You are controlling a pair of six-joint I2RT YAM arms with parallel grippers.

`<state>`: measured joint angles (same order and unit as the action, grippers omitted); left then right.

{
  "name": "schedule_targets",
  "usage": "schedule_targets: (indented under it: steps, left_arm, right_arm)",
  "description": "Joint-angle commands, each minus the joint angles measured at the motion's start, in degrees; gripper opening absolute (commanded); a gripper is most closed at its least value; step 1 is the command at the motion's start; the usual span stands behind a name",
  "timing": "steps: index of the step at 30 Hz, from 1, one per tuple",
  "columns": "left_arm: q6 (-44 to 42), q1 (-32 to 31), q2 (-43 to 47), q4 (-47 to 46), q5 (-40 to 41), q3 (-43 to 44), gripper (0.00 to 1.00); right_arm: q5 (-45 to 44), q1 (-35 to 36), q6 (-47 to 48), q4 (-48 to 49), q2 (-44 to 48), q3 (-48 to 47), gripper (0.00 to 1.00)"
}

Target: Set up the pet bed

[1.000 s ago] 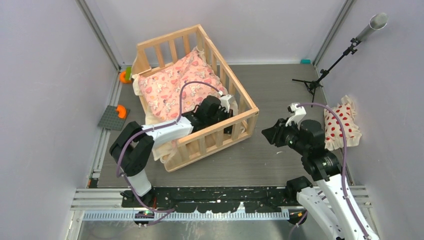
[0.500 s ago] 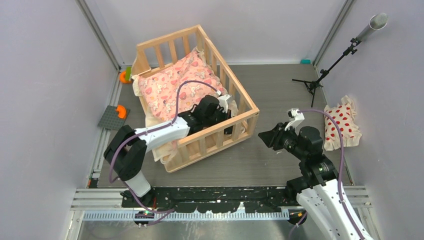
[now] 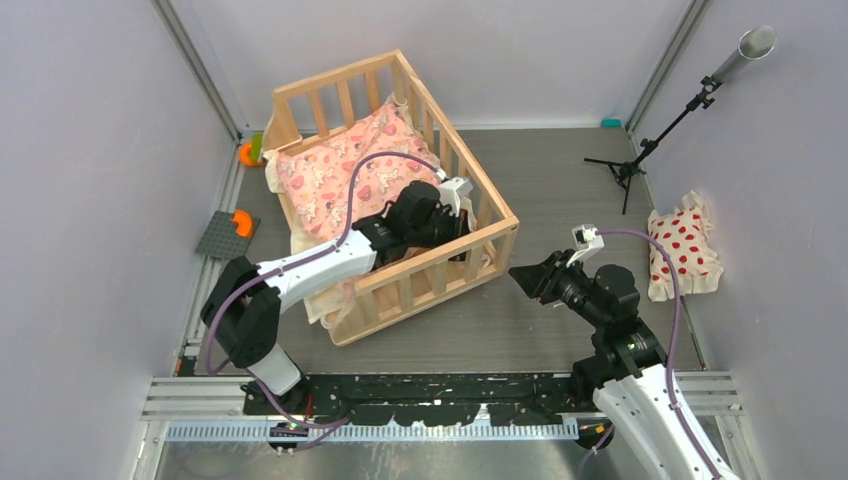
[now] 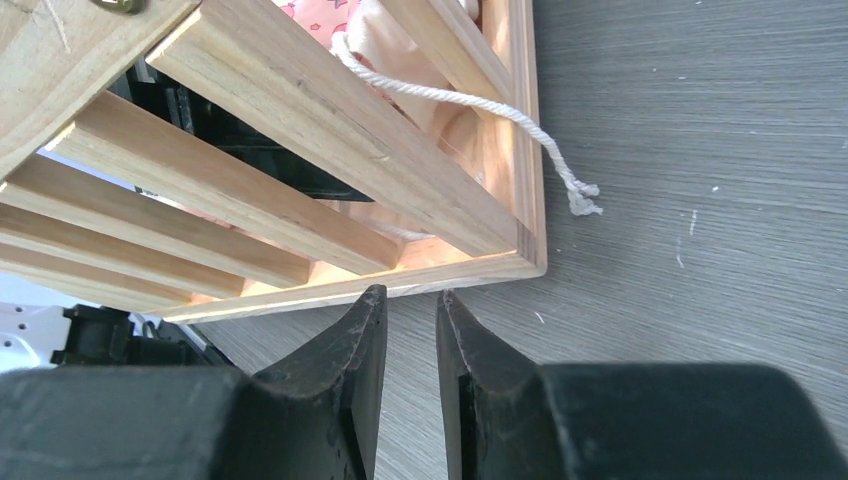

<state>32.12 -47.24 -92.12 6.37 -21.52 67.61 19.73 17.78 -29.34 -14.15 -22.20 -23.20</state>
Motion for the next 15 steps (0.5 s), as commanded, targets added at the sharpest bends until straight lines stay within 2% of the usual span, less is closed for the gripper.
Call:
schedule_targets:
  steps: [1,8,15]
  left_arm:
    - [1.98,-0.31,1.60,-0.47,-2.45,3.49,0.00]
    - [4.10,-0.31,0.16,-1.73,-3.27,5.87,0.00]
    - [7.38,-0.31,-2.18,-5.78,-2.66,6.58,0.00]
  right_arm:
    - [1.25,1.72,-4.61,9.86,-1.26,1.16,0.30]
    - [-1.43,5.20,-9.09,15.71,-2.03,3.00,0.29]
    - [-5.52,7.82,-10.69,17.60,-1.79,3.91,0.30]
